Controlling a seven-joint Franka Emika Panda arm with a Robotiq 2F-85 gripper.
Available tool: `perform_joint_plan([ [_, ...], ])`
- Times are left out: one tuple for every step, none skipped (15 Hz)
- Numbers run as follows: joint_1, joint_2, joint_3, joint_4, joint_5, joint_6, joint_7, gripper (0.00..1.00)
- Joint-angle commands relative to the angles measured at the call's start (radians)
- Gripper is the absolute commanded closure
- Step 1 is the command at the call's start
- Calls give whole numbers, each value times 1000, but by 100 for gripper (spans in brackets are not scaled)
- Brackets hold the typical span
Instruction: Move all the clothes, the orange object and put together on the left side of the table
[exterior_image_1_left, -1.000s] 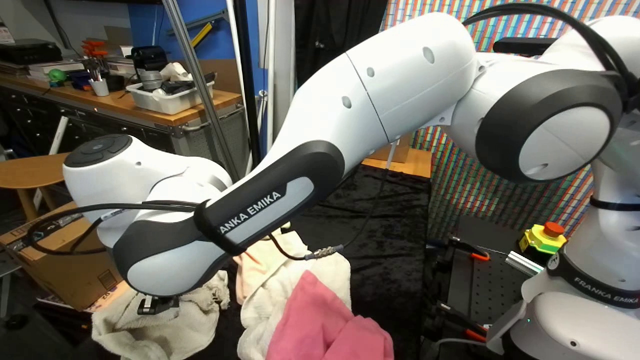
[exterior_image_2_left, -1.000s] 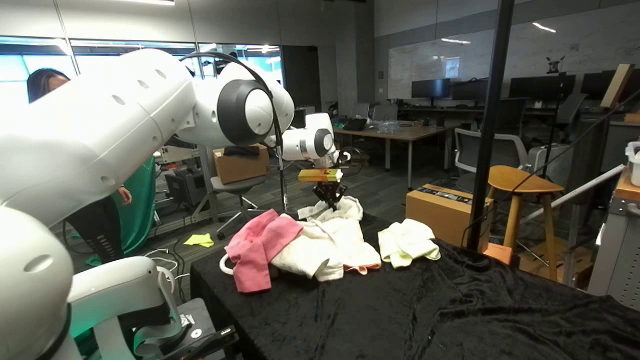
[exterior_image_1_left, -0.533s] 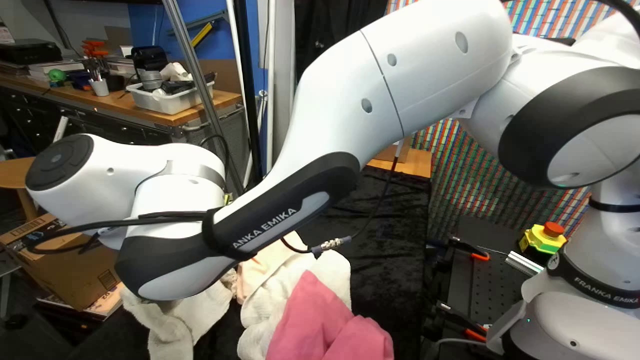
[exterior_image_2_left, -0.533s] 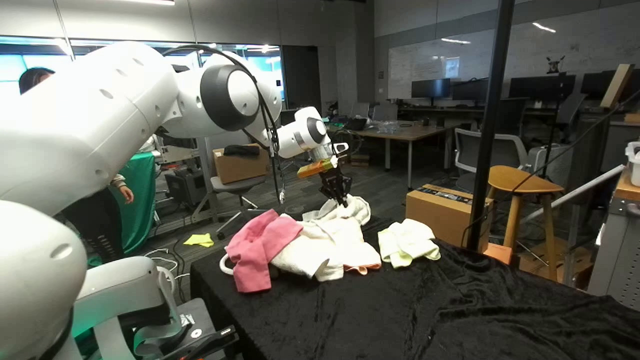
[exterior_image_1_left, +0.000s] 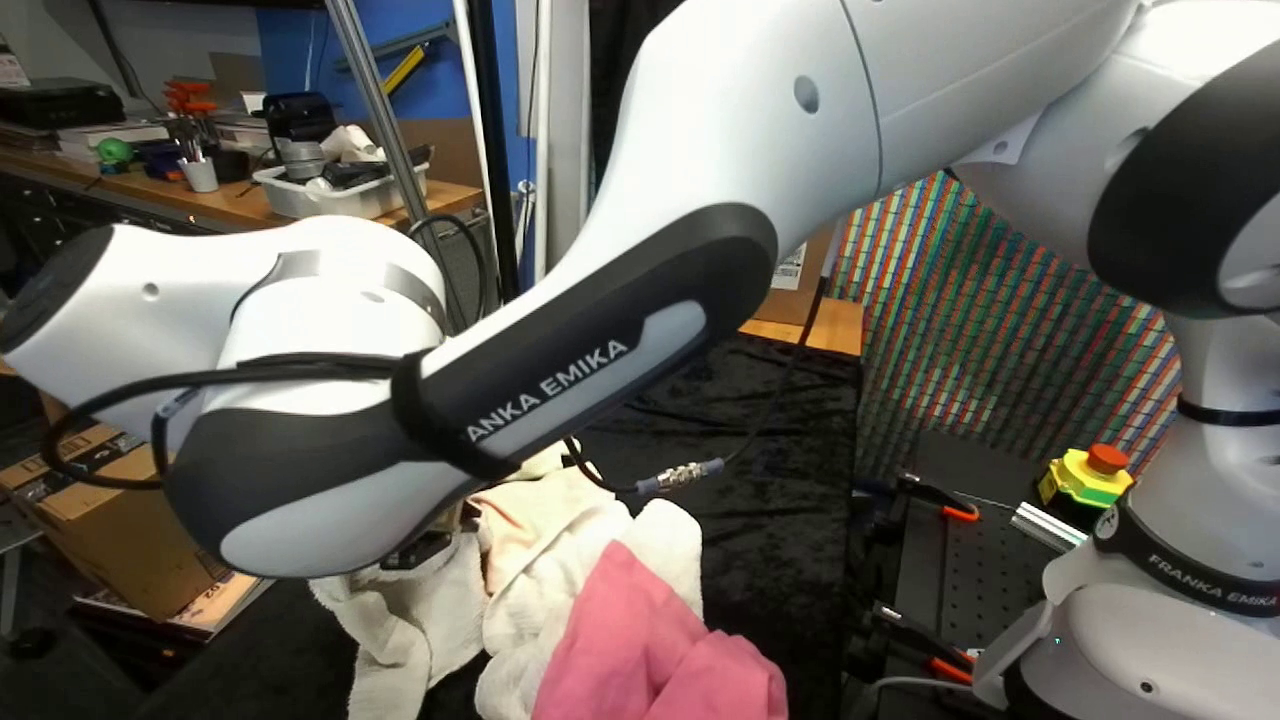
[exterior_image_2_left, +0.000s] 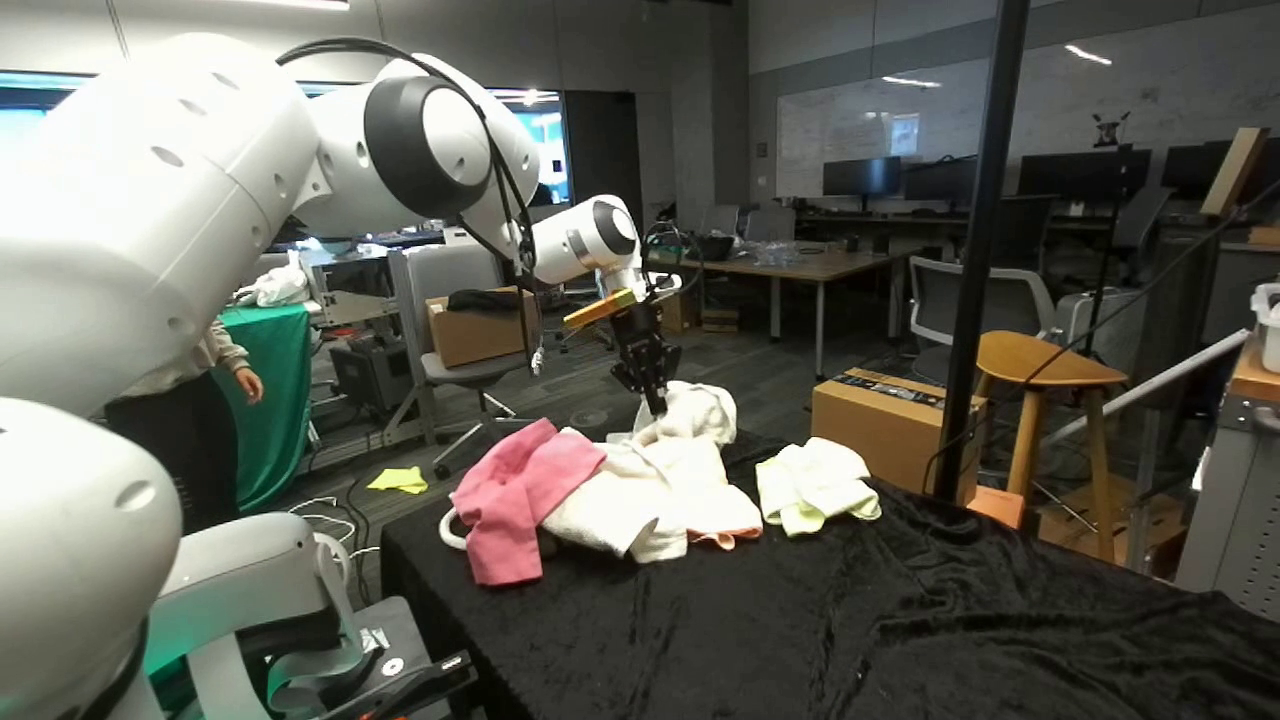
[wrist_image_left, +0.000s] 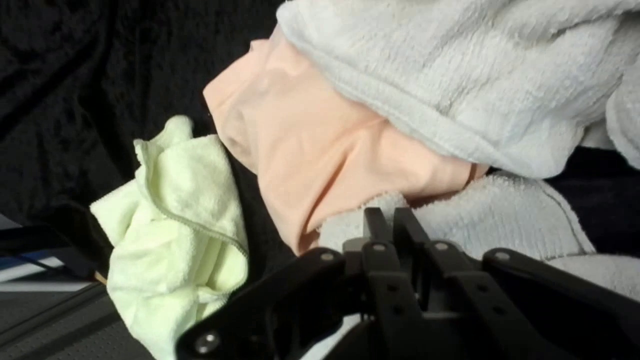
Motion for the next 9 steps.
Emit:
perform_joint_plan([
  [-45, -100, 23, -57, 74, -93, -62, 89],
  [-60, -116, 26, -55, 99, -125, -89, 89],
  [-77, -131, 28, -54, 127, -158, -113, 89],
  [-93, -143, 27, -49, 155, -190, -130, 89],
  [-111, -153, 25, -50, 177, -211, -149, 89],
  [-123, -159, 19, -47, 191, -221, -157, 89],
  [-139, -168, 17, -54, 207, -221, -166, 89],
  [-154, -179, 15, -66, 219, -199, -173, 89],
  [-167, -187, 11, -73, 227, -172, -174, 87],
])
